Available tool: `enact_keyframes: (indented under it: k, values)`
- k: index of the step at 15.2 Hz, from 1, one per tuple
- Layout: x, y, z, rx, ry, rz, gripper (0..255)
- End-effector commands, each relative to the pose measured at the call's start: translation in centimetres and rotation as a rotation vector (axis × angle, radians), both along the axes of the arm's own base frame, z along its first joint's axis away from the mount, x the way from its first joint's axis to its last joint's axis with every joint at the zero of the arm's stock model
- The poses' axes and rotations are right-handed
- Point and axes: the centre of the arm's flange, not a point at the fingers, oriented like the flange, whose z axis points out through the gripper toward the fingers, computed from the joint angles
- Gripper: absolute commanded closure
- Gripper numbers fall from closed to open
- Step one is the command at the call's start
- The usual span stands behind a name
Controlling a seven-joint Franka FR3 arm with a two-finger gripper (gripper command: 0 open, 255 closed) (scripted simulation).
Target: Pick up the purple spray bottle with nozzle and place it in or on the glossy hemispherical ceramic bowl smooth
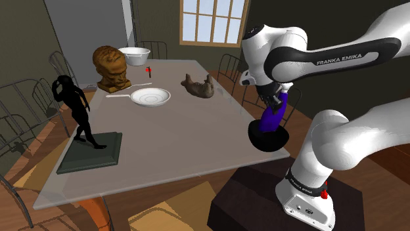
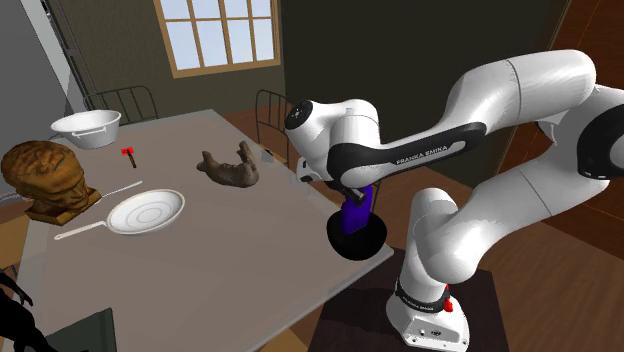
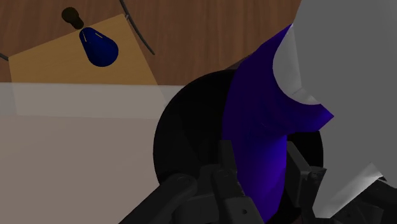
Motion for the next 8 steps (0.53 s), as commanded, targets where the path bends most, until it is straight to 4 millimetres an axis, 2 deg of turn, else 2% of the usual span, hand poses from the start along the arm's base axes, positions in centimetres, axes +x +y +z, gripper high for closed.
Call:
enact_keyframes:
  k: [1, 2, 3, 8]
  values:
    - [0.0, 0.0, -0.01, 0.0, 0.0, 0.0, 255]
    - [0.0, 0.0, -0.01, 0.0, 0.0, 0.0, 255]
    - [0.0, 0.0, -0.01, 0.0, 0.0, 0.0, 0]
    - [0.0, 0.0, -0.01, 0.0, 0.0, 0.0, 0]
